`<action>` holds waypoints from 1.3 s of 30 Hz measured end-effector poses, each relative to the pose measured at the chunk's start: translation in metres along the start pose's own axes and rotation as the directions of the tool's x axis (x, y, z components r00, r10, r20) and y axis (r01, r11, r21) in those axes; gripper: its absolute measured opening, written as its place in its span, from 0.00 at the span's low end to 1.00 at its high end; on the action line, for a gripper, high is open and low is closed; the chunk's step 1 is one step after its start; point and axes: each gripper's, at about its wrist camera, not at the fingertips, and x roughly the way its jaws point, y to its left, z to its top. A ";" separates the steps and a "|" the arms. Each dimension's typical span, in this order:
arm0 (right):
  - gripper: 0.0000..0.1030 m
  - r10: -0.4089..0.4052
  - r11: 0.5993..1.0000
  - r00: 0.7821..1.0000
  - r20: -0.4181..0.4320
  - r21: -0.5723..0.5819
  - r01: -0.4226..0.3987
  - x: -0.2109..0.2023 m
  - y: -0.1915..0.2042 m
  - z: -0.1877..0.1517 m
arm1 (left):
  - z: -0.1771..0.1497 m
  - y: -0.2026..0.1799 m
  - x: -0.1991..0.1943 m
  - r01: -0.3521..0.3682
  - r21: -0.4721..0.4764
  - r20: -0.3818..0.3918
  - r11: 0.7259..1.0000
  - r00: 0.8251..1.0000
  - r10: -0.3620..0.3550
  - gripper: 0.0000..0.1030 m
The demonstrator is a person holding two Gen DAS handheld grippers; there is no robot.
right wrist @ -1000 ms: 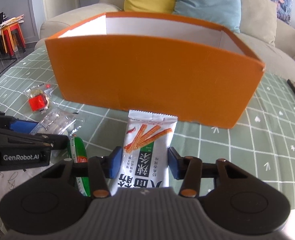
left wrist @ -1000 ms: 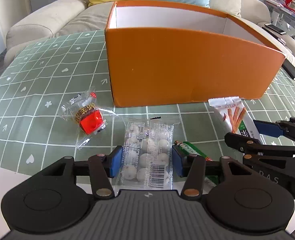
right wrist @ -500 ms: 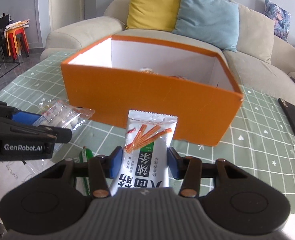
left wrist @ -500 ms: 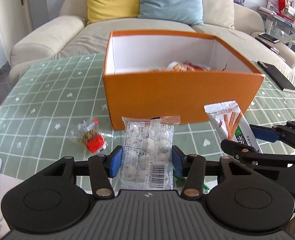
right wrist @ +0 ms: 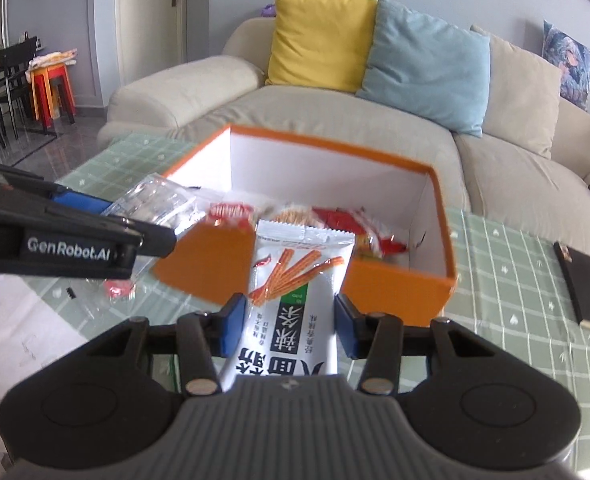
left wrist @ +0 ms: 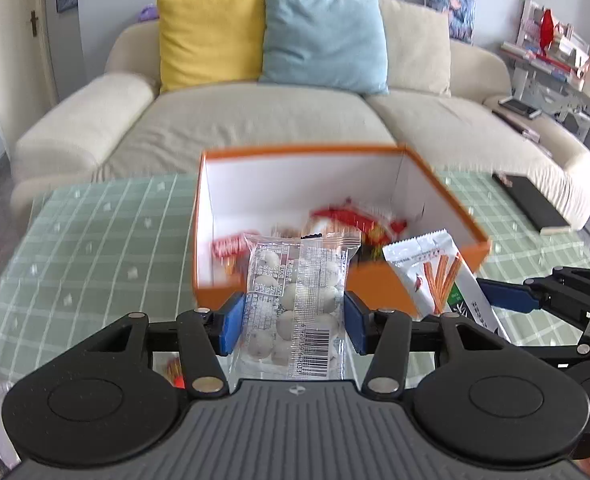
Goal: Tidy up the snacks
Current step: 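Lift both held snacks and carry them over the orange box, then lower both held snacks into the orange box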
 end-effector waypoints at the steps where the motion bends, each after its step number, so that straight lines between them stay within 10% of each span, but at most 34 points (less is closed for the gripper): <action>1: 0.44 0.001 1.000 1.000 0.006 0.001 -0.001 -0.001 -0.003 0.006 | 0.006 -0.001 -0.001 -0.003 0.006 0.014 1.000 1.000 0.003 0.57; 18: 0.44 -0.038 0.997 0.999 0.009 -0.067 0.038 0.030 -0.045 0.086 | 0.066 -0.014 0.034 0.016 0.044 0.041 0.999 0.999 -0.018 0.57; 39: 0.44 -0.127 0.960 0.973 -0.191 -0.272 0.072 0.157 -0.061 0.095 | 0.068 -0.007 0.148 -0.007 0.097 -0.178 0.995 0.984 0.025 0.57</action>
